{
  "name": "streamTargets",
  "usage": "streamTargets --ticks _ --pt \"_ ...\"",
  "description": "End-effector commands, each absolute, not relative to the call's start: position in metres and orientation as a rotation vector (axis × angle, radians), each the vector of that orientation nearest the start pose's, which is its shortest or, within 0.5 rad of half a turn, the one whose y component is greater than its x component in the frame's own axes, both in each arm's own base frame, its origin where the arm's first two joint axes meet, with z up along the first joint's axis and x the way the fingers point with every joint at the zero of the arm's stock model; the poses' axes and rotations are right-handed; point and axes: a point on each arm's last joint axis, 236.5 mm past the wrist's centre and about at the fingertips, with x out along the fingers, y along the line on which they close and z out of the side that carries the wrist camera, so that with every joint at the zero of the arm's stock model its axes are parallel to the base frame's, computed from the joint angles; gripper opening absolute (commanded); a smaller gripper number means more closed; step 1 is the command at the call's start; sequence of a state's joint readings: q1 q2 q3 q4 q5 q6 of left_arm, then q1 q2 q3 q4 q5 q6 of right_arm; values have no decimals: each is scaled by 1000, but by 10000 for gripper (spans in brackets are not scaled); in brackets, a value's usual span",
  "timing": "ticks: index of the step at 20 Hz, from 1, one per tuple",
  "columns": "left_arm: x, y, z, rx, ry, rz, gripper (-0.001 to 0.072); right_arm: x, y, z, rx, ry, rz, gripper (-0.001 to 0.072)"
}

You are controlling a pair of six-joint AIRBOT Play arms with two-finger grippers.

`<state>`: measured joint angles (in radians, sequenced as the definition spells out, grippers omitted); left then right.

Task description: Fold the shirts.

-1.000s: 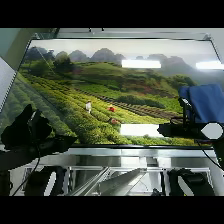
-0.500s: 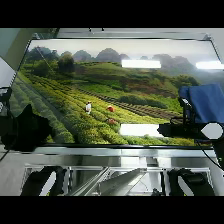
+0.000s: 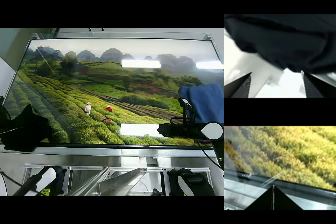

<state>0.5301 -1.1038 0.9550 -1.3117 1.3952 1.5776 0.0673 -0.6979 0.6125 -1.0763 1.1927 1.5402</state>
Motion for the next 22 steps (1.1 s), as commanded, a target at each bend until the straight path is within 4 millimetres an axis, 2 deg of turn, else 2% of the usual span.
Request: streamTargets --ticks 1,5,6,8,9,12,13,14,15,16,17,18,20,21,22 --pt "220 199 -54 -411 1549 474 698 226 120 14 383 1262 355 19" --pt "213 215 -97 -419 1633 463 697 226 120 14 382 1262 355 19" --pt "216 215 -102 -431 1640 454 654 226 120 14 382 1261 355 19" --pt "228 211 -105 -455 1636 412 201 226 120 14 381 1262 355 19" --pt "233 209 -103 -459 1632 399 20 226 120 14 381 1262 355 19" --pt "256 194 -82 -479 1590 349 22 226 120 14 382 1262 355 19" --pt "269 183 -67 -492 1557 314 22 226 120 14 382 1262 355 19" --pt "289 163 -46 -506 1498 236 22 226 120 14 383 1261 355 19" --pt "313 136 -15 -518 1418 136 22 226 120 14 382 1262 355 19" --pt "335 106 19 -528 1331 39 22 226 120 14 383 1261 355 19" --pt "355 67 64 -526 1222 -80 22 226 120 14 382 1262 355 19" --pt "366 27 108 -503 1125 -197 23 226 120 14 383 1261 355 19" --pt "369 -45 186 -373 943 -376 22 226 120 13 383 1264 354 19" --pt "364 -75 215 -306 864 -436 23 226 120 13 383 1265 354 19" --pt "358 -102 236 -279 801 -481 23 226 120 12 383 1268 353 19"
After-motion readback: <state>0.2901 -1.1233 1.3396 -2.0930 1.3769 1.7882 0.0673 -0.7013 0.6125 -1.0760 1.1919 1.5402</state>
